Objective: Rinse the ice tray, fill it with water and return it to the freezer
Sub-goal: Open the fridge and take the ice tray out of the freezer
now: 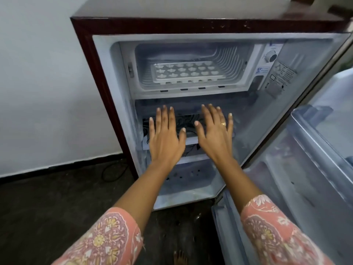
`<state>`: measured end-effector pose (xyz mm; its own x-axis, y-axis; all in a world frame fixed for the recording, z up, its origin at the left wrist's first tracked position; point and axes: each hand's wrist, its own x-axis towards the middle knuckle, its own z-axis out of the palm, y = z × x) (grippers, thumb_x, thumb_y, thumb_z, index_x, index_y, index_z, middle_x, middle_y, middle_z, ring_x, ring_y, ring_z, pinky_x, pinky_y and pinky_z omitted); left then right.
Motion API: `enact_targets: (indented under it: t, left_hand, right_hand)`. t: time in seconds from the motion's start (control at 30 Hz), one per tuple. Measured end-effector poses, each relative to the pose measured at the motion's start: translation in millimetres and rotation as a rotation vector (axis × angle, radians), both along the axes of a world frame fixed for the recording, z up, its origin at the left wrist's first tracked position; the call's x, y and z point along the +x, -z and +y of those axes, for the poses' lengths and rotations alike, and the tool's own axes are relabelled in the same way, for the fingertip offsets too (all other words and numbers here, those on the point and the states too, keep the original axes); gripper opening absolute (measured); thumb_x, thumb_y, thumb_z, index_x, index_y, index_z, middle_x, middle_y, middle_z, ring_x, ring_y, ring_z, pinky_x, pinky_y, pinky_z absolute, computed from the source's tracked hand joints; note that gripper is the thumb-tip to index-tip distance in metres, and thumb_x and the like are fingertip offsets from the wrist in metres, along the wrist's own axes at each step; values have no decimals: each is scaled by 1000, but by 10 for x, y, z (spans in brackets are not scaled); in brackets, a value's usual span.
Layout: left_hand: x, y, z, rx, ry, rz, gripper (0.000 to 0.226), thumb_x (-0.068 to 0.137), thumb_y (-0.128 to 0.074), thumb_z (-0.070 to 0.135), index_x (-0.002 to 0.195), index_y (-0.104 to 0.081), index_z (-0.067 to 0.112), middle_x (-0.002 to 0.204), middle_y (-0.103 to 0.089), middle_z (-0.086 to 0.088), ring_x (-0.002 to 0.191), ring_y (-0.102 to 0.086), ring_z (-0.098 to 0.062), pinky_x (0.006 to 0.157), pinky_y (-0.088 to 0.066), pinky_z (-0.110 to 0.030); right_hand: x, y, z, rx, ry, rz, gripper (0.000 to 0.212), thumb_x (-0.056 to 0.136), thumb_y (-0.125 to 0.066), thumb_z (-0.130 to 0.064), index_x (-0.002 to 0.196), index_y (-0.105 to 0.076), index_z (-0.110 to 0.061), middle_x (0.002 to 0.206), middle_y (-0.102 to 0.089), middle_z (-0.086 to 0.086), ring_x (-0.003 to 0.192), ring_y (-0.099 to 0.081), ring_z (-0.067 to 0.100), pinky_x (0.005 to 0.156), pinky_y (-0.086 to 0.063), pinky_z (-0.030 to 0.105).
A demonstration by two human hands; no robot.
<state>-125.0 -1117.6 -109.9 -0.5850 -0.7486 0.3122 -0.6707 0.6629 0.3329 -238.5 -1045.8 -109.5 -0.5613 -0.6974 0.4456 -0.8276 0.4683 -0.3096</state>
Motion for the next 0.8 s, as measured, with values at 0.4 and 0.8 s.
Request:
enact_targets:
  t: [0.4, 0.8]
  left_hand:
    - [-622, -349, -982, 48, -64, 93, 79, 94, -38, 49, 149, 4, 10, 158, 1, -10, 145, 5, -24, 117, 4, -37]
    - [-833, -372, -1386, 218, -177, 100, 88, 90, -43, 54, 148, 1, 4, 155, -12, -18, 142, -13, -32, 115, -2, -39]
  right_hand:
    - [-1157, -373, -735, -114, 27, -249, 75, 80, -38, -64, 145, -24, -29, 155, -16, 10, 144, -11, 25, 114, 0, 47]
    - [-1533, -435, -1076, 25, 115, -528, 54, 95, -32, -50, 145, -26, -28, 153, -28, 5, 143, -17, 23, 116, 1, 44]
